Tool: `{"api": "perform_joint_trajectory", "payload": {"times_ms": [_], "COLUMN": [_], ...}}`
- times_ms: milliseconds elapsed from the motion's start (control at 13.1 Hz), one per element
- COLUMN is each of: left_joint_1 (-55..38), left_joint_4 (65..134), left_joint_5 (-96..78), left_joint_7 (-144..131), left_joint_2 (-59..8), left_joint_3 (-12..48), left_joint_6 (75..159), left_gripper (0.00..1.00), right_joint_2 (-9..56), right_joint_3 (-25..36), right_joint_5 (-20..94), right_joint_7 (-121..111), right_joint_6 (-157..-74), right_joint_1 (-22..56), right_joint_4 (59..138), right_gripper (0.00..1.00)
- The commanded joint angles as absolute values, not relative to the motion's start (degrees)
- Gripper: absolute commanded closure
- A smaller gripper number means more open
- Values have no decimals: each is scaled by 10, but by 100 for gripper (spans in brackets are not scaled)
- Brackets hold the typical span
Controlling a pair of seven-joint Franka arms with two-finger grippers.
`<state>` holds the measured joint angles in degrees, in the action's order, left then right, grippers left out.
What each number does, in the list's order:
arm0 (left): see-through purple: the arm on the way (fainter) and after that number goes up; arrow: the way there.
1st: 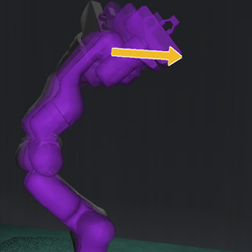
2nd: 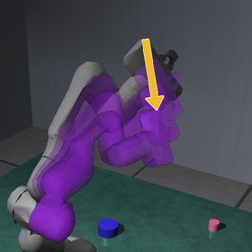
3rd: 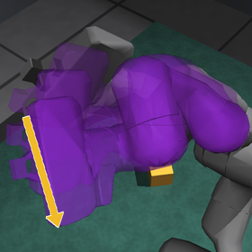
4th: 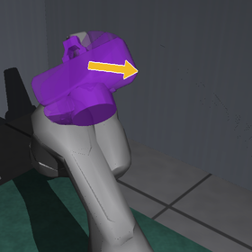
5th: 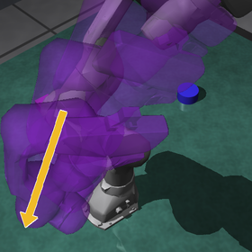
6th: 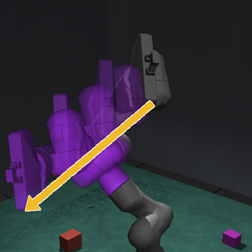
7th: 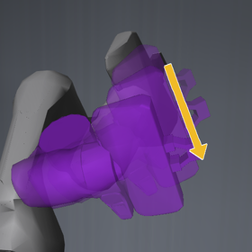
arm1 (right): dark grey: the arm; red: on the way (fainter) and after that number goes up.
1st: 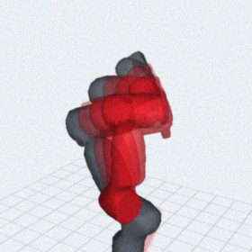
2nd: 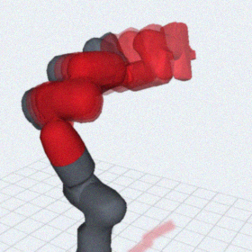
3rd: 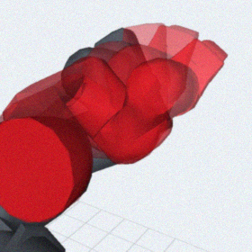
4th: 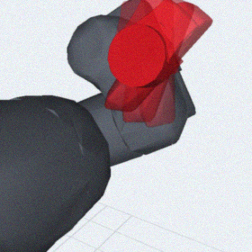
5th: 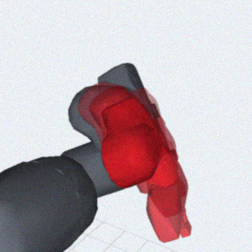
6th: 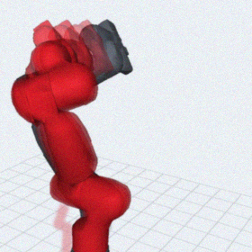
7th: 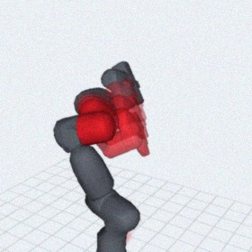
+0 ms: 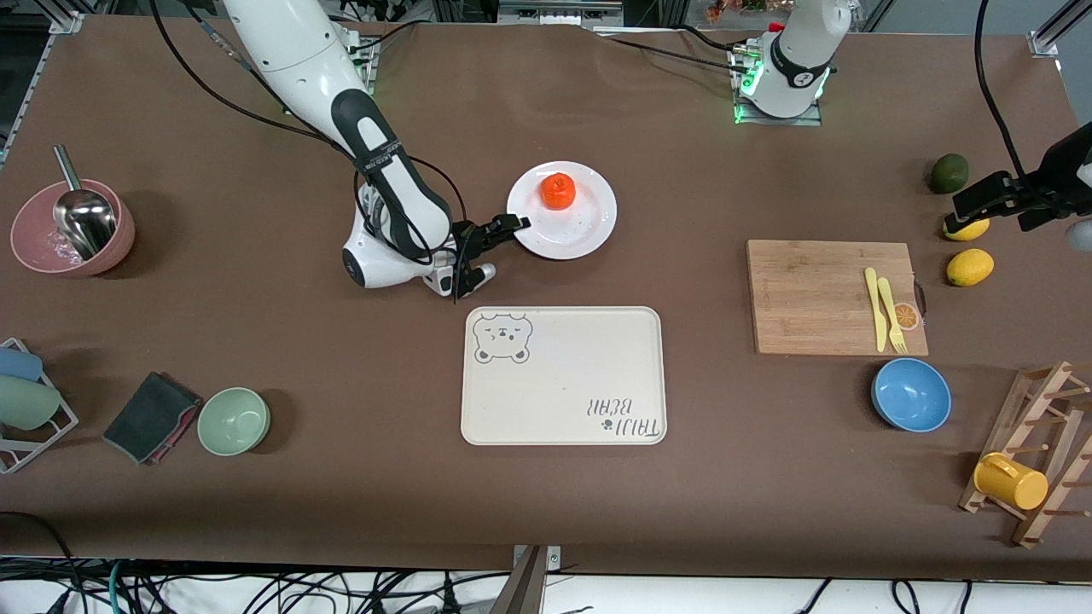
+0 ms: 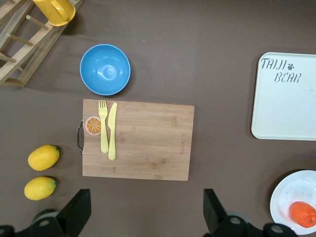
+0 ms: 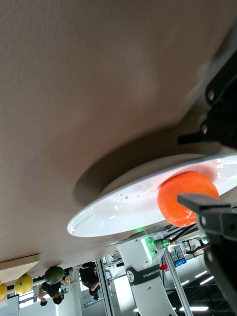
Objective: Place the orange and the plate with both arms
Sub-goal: 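Grip the white plate rim with the right gripper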
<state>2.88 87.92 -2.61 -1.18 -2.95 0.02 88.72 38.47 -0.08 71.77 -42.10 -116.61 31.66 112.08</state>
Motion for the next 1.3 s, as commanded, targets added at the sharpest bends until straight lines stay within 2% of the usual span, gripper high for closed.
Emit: {"api": "perform_joint_trajectory", "payload": {"times_ms": [0,76,305,458,687,840,1069,1222], "left_joint_1": [34,34,34,34,34,34,34,34], "left_joint_4": [860,860,860,860,860,860,860,860], "left_joint_5": [-40,-40,-40,-40,-40,-42,-42,-42], "left_joint_7": [-6,-6,-6,-6,-6,-6,-6,-6], "left_joint_2": [-37,-37,-37,-37,-37,-37,-37,-37], "left_joint_3": [4,3,2,1,3,4,4,4], "left_joint_6": [873,873,873,873,873,873,873,873], "left_gripper": [0,0,0,0,0,0,0,0], "right_joint_2": [387,389,396,402,403,402,397,392], "right_joint_3": [-1,-1,-1,-1,-1,-1,1,9], "right_joint_5": [732,732,734,737,737,740,741,741], "right_joint_7": [-438,-438,-451,-460,-467,-466,-459,-456], "right_joint_6": [-1170,-1169,-1168,-1165,-1160,-1159,-1146,-1099], "right_joint_1": [320,321,323,323,323,322,318,302], "right_joint_4": [1121,1121,1121,1123,1125,1123,1121,1120], "right_gripper": [58,58,70,74,93,100,100,100]}}
